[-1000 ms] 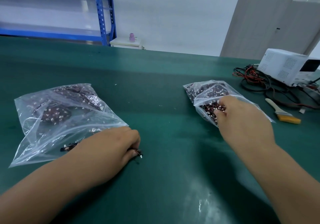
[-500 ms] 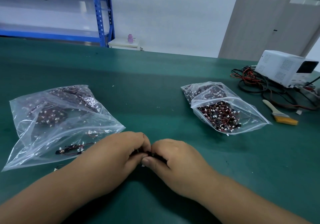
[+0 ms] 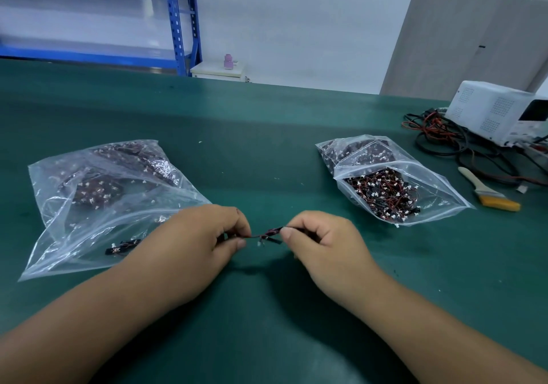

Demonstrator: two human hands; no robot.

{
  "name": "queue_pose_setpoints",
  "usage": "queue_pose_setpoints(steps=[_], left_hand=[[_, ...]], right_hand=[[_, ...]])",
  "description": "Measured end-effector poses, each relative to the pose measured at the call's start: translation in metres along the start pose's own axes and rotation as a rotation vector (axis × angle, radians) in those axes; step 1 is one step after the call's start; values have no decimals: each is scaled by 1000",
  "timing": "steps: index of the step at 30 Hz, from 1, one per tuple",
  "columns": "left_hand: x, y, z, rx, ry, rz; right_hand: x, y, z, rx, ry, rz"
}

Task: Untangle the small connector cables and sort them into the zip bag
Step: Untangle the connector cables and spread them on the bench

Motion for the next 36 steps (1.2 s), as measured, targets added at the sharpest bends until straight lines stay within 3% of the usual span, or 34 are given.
queue_pose_setpoints(steps=[7,11,18,24,29,33,36], left_hand=[[2,-10,-2,39,55,-93],[3,-13,-1,47,37,-96],[1,-9,5,-16,31,-53],[0,1,6,-153,51,81],[-2,4,4,-147,64,92],[0,-2,1,-11,93,47],[-1,-2,-2,81,-12,106]], right_hand=[[7,13,-6,71,70,138],[10,20,-11,-20,144,121],[10,18,-4,-284,22,-6],[-5,-9,11,-240,-170,-185],[-4,-14,13,-220,-65,-265],[3,-1,1,-179,47,-139],[8,10,-8,-175,125,-5]])
Point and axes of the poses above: each hand's wrist, its own x-axis towards the middle knuckle, its own z-axis out of the palm, y = z × x, the point moved 3 cm from there along x, towards the middle knuckle, and after that the axes turned 3 degrees about -x, right-handed, at the moved point
